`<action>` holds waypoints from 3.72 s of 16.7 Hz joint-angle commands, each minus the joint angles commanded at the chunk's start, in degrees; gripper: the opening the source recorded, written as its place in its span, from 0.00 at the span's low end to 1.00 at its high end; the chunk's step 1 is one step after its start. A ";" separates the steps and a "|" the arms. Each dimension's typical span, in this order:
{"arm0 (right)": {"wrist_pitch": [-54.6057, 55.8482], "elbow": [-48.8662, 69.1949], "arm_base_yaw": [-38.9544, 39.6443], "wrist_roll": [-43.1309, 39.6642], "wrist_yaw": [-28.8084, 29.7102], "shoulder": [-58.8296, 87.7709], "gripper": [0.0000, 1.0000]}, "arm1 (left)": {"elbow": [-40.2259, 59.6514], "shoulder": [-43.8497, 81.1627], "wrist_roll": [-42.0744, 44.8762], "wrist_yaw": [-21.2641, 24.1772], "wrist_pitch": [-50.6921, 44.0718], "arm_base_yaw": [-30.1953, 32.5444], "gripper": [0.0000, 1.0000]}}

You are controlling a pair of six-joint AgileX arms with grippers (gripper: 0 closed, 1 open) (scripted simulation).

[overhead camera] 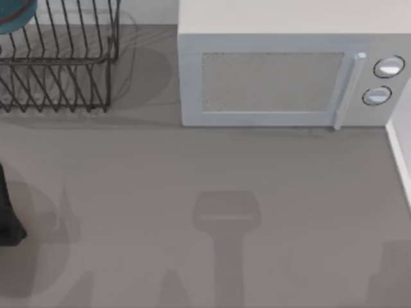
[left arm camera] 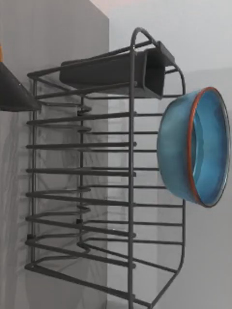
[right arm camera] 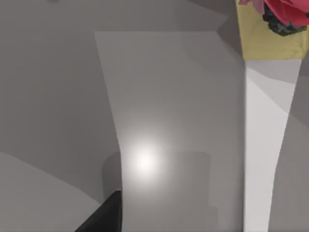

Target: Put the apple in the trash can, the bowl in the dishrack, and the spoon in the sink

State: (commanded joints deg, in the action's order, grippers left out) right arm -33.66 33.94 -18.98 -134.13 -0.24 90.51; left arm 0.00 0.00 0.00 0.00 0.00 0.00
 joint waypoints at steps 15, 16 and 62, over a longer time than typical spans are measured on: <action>0.00 0.00 0.00 0.00 0.00 0.00 0.00 | 0.00 0.00 0.00 0.00 0.00 0.00 1.00; 0.00 0.00 0.00 0.00 0.00 0.00 0.00 | 0.00 0.00 0.00 0.00 0.00 0.00 1.00; -61.00 121.52 9.33 10.48 2.81 59.46 0.00 | 0.00 0.00 0.00 0.00 0.00 0.00 1.00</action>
State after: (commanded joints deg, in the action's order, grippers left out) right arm -94.66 155.46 -9.65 -123.65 2.57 149.96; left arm 0.00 0.00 0.00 0.00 0.00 0.00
